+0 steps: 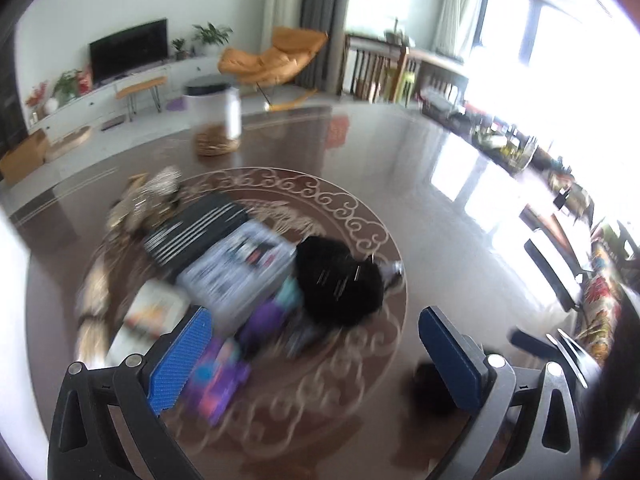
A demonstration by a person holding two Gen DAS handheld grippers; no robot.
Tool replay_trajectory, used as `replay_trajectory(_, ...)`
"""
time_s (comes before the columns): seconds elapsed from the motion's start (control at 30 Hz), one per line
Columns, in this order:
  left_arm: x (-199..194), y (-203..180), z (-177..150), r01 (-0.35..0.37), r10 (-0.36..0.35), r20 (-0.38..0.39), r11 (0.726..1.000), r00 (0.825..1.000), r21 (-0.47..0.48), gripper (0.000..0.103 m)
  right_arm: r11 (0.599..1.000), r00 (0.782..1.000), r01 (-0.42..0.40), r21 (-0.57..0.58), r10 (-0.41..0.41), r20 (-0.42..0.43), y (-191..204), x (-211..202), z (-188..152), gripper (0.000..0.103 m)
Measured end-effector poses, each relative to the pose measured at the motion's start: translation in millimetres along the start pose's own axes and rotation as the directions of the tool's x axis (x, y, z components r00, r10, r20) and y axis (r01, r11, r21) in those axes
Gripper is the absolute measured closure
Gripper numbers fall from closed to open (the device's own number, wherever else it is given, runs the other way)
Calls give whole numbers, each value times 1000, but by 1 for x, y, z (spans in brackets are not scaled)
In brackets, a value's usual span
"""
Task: Organize objects
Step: 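Lift the black plush toy with the right gripper and pull it back, then grasp the bagged cotton swabs with the left gripper while the right gripper holds the plush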
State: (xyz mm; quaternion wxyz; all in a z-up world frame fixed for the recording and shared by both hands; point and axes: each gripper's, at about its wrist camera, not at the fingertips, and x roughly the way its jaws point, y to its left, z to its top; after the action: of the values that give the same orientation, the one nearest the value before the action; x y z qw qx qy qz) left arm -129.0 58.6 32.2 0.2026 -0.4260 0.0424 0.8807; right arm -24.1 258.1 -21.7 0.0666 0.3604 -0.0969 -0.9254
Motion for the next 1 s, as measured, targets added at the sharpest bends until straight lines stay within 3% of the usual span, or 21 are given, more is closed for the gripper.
replay_trajectory(0.1,33,-14,20,-5,7,-54,1000,998,31,0,1000,999,15,-1,-15,30,2,-6,-2,3)
replay_trajectory(0.13,38,-18,23,-3,5,-50,999,999,37,6,1000,999,15,3,-15,30,1,-6,-2,3)
replay_trajectory(0.17,43,-20,25,-9,11,-45,999,999,44,34,1000,1000,12,8,-12,28,0,-7,-2,3)
replay_trajectory(0.2,49,-22,26,-23,26,-52,998,998,52,53,1000,1000,9,11,-10,23,0,-6,-2,3)
replay_trajectory(0.23,51,-21,28,-12,15,-64,999,998,49,83,1000,1000,7,13,-8,20,0,-5,-2,3)
replay_trajectory(0.33,41,-12,21,-6,7,-26,999,1000,32,89,1000,1000,2,16,-3,25,-1,-5,0,3)
replay_trajectory(0.6,-55,20,-14,1,-3,104,1000,995,20,90,995,1000,-16,93,15,20,-16,-4,1,3)
replay_trajectory(0.67,-70,26,-32,8,-9,99,1000,995,5,90,994,1000,-18,112,16,24,-20,-6,1,3)
replay_trajectory(0.83,-71,37,-93,12,-13,-20,1000,1000,-17,89,991,1000,-18,136,15,24,-23,-7,0,3)
replay_trajectory(0.9,-66,40,-111,20,-21,-62,1000,998,-20,84,991,1000,-13,132,10,23,-23,-6,0,3)
replay_trajectory(1.0,-67,48,-125,58,-63,-74,996,995,-62,54,992,1000,-9,128,5,27,-22,-8,-1,3)
